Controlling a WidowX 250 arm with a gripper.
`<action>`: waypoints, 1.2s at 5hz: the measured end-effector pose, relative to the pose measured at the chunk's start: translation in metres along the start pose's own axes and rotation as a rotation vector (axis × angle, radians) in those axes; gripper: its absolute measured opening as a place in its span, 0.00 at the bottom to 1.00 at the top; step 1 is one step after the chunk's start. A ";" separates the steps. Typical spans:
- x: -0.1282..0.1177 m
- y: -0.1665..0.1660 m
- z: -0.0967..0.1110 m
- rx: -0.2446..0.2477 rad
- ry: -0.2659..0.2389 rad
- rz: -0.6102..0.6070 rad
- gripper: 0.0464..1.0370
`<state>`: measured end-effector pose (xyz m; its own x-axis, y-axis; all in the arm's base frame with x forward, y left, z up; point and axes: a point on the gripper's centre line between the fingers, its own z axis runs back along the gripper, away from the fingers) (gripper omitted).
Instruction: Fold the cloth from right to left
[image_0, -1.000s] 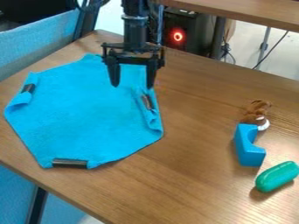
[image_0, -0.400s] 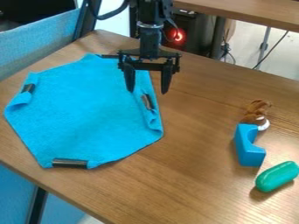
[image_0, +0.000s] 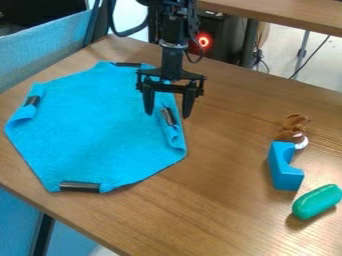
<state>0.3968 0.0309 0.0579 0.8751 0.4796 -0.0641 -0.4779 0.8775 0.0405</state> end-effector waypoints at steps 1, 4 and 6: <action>0.003 0.000 -0.001 0.005 -0.007 0.006 0.88; 0.002 -0.001 -0.011 0.011 0.017 -0.007 0.11; 0.002 -0.017 0.012 -0.074 0.044 0.006 0.02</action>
<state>0.4081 0.0169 0.0691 0.8690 0.4830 -0.1076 -0.4886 0.8719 -0.0328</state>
